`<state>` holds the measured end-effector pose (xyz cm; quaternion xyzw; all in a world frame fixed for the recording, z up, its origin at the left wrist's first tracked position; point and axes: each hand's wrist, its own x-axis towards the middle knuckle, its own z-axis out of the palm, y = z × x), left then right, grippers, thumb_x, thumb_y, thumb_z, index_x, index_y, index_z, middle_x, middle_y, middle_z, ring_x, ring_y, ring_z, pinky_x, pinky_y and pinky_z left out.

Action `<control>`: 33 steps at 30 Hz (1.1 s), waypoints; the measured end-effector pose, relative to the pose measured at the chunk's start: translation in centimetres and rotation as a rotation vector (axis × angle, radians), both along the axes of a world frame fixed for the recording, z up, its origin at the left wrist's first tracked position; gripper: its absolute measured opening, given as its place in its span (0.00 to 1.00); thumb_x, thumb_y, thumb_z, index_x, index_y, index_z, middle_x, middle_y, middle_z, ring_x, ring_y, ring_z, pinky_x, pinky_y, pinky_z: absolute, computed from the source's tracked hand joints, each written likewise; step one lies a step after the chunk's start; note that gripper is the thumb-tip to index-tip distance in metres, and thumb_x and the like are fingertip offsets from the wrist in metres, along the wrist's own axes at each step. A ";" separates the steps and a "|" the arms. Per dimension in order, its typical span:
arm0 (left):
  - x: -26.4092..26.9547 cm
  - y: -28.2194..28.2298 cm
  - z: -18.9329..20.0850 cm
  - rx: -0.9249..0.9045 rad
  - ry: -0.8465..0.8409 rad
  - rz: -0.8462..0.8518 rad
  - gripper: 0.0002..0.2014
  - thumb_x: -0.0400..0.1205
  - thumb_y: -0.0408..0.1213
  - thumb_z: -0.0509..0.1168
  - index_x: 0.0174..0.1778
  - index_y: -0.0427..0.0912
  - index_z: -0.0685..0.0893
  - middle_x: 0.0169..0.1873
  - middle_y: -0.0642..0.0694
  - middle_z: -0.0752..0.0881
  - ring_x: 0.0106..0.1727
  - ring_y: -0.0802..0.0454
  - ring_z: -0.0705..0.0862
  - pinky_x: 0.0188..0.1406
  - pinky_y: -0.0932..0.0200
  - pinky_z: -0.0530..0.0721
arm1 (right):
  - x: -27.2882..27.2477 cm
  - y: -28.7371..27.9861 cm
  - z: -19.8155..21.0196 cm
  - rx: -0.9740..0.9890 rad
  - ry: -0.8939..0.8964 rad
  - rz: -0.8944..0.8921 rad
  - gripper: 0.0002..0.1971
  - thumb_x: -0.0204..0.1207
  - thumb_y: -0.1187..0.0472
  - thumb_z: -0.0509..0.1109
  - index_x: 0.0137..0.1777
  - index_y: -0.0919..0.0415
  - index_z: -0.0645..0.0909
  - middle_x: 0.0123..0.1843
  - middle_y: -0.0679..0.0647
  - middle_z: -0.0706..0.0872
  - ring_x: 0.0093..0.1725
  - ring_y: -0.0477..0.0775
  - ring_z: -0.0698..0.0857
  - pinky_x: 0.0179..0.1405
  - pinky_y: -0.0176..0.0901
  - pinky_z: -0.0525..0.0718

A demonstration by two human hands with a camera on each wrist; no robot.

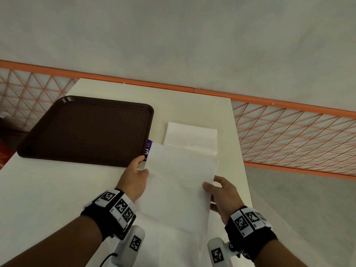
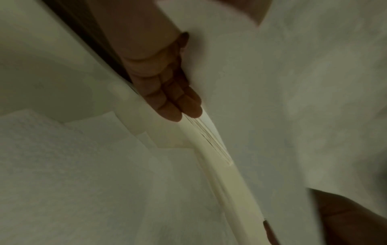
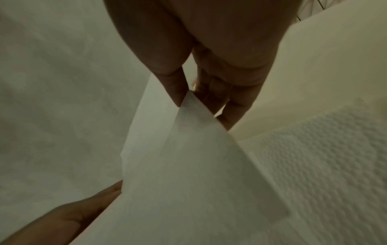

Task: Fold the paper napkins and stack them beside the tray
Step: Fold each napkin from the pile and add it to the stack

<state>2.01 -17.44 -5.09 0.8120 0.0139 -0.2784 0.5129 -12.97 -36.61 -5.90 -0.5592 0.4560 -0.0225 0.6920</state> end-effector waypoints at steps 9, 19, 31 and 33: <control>-0.4 -0.2 -0.2 -0.027 -0.010 -0.014 0.23 0.85 0.34 0.59 0.75 0.57 0.70 0.45 0.57 0.84 0.42 0.53 0.84 0.46 0.55 0.83 | 0.0 0.0 0.4 -0.210 -0.072 0.055 0.19 0.77 0.61 0.73 0.63 0.44 0.72 0.44 0.62 0.90 0.45 0.60 0.90 0.46 0.53 0.88; -0.2 0.0 -0.2 -0.134 -0.017 -0.020 0.15 0.86 0.32 0.57 0.49 0.55 0.87 0.57 0.48 0.84 0.70 0.32 0.75 0.71 0.36 0.72 | 0.0 -0.4 1.4 -0.154 -0.199 0.028 0.09 0.79 0.71 0.68 0.44 0.58 0.87 0.35 0.54 0.87 0.33 0.52 0.81 0.33 0.40 0.79; 0.1 0.6 0.5 -0.076 -0.067 -0.274 0.13 0.75 0.36 0.75 0.53 0.55 0.86 0.45 0.48 0.87 0.45 0.48 0.86 0.52 0.51 0.88 | -0.1 -1.6 1.9 -0.201 -0.209 0.139 0.13 0.69 0.75 0.77 0.48 0.58 0.87 0.40 0.50 0.91 0.40 0.51 0.88 0.43 0.44 0.87; 0.0 0.4 0.8 -0.055 -0.132 -0.272 0.10 0.76 0.37 0.74 0.51 0.53 0.87 0.38 0.52 0.85 0.38 0.56 0.83 0.40 0.63 0.86 | 0.0 -1.7 1.9 -0.261 -0.196 0.144 0.11 0.70 0.73 0.78 0.46 0.56 0.88 0.39 0.50 0.90 0.38 0.50 0.87 0.39 0.39 0.85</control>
